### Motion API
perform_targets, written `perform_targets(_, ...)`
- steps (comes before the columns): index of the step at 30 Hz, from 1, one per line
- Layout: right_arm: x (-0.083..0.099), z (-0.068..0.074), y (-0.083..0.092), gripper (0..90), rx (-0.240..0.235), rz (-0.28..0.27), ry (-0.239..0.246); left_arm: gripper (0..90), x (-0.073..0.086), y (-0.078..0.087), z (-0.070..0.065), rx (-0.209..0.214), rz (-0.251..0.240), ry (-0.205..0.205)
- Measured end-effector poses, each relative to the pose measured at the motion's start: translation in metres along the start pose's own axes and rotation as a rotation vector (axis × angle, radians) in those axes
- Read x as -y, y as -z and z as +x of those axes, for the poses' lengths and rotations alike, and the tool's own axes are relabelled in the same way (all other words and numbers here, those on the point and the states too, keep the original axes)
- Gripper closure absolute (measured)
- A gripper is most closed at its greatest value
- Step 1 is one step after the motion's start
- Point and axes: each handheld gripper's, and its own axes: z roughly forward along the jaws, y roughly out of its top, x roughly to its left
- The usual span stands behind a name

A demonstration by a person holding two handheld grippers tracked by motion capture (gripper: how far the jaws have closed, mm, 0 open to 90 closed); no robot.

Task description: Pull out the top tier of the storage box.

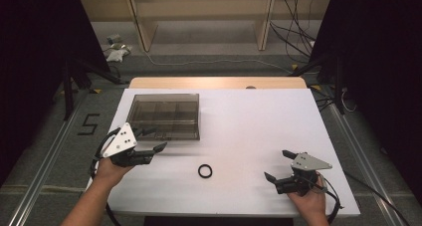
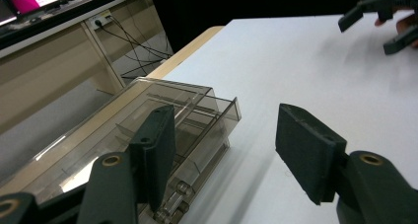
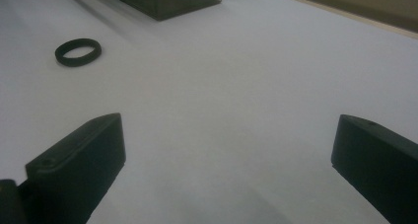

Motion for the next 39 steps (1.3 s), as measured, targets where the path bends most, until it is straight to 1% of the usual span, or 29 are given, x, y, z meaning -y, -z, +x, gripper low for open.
perform_targets(2,0.000,0.000,0.000,1.1,-0.001,-0.001,0.000,37.2,0.000,0.000,0.008,0.036,0.009,0.087)
perform_targets(3,0.000,0.000,0.000,1.2,0.001,0.001,0.000,37.1,0.000,0.000,0.008,0.036,0.009,0.087)
perform_targets(4,0.000,0.000,0.000,1.1,0.002,0.000,0.001,36.0,0.001,0.001,0.013,0.055,0.007,0.139)
perform_targets(5,0.000,0.000,0.000,1.1,0.002,0.000,0.001,33.9,0.002,0.001,0.016,0.078,0.003,0.176)
perform_targets(6,0.000,0.000,0.000,1.1,0.002,0.000,0.002,32.8,0.002,0.002,0.018,0.085,-0.001,0.190)
perform_targets(7,0.000,0.000,0.000,1.1,0.002,0.000,0.002,32.6,0.002,0.002,0.018,0.085,-0.001,0.190)
perform_targets(8,0.000,0.000,0.000,1.1,0.003,-0.001,0.002,30.5,0.002,0.002,0.020,0.082,-0.005,0.215)
perform_targets(9,0.000,0.000,0.000,1.1,0.003,-0.001,0.002,29.8,0.002,0.002,0.021,0.087,-0.002,0.221)
perform_targets(11,0.000,0.000,0.000,1.1,0.003,-0.001,0.002,30.0,0.001,0.002,0.021,0.074,-0.002,0.223)
perform_targets(12,0.000,0.000,0.000,1.1,0.003,-0.001,0.003,30.4,0.001,0.002,0.022,0.077,-0.004,0.245)
perform_targets(13,0.000,0.000,0.000,1.1,0.003,-0.001,0.003,31.7,0.001,0.002,0.022,0.077,-0.004,0.245)
perform_targets(14,0.000,0.000,0.000,1.1,0.003,-0.001,0.003,33.7,0.002,0.002,0.026,0.091,-0.013,0.286)
perform_targets(15,0.000,0.000,0.000,1.1,0.003,-0.001,0.003,35.3,0.002,0.002,0.026,0.091,-0.013,0.286)
perform_targets(16,0.000,0.000,0.000,1.1,0.003,-0.003,0.004,35.4,0.003,0.003,0.031,0.116,-0.032,0.338)
perform_targets(17,0.000,0.000,0.000,1.1,0.002,-0.003,0.004,35.3,0.004,0.003,0.034,0.114,-0.037,0.359)
perform_targets(19,0.000,0.000,0.001,1.1,0.002,-0.003,0.003,36.4,0.004,0.004,0.035,0.114,-0.044,0.369)
perform_targets(20,0.000,0.000,0.001,1.1,0.002,-0.004,0.004,38.0,0.004,0.005,0.038,0.125,-0.046,0.390)
perform_targets(21,0.000,0.000,0.001,1.1,0.002,-0.004,0.004,38.4,0.004,0.005,0.038,0.125,-0.046,0.390)
perform_targets(23,0.000,0.000,0.001,1.1,0.002,-0.004,0.004,39.8,0.006,0.005,0.043,0.166,-0.041,0.432)
perform_targets(24,0.000,0.000,0.001,1.1,0.002,-0.003,0.003,38.0,0.007,0.005,0.047,0.191,-0.043,0.460)
perform_targets(26,0.000,0.000,0.001,1.1,0.002,-0.004,0.004,38.2,0.008,0.006,0.050,0.200,-0.056,0.482)
perform_targets(28,0.000,0.000,0.001,1.1,0.003,-0.006,0.006,38.0,0.007,0.008,0.052,0.205,-0.067,0.489)
perform_targets(31,0.000,0.000,0.001,1.1,0.003,-0.006,0.005,32.9,0.006,0.008,0.052,0.207,-0.081,0.480)
perform_targets(33,0.000,0.000,0.001,1.1,0.003,-0.006,0.006,32.3,0.003,0.008,0.055,0.228,-0.074,0.465)
perform_targets(35,0.000,0.000,0.001,1.1,0.003,-0.005,0.006,27.2,0.003,0.008,0.056,0.232,-0.076,0.470)
perform_targets(36,0.000,0.000,0.001,1.1,0.004,-0.007,0.007,23.0,0.002,0.006,0.059,0.258,-0.066,0.484)
perform_targets(37,0.000,0.000,0.001,1.1,0.004,-0.007,0.007,22.7,0.002,0.006,0.059,0.258,-0.066,0.484)
perform_targets(38,0.000,0.000,0.001,1.1,0.004,-0.006,0.007,20.9,0.000,0.004,0.062,0.297,-0.041,0.487)
perform_targets(39,0.000,0.001,0.001,1.2,0.004,-0.005,0.006,19.5,0.000,0.004,0.062,0.297,-0.041,0.487)
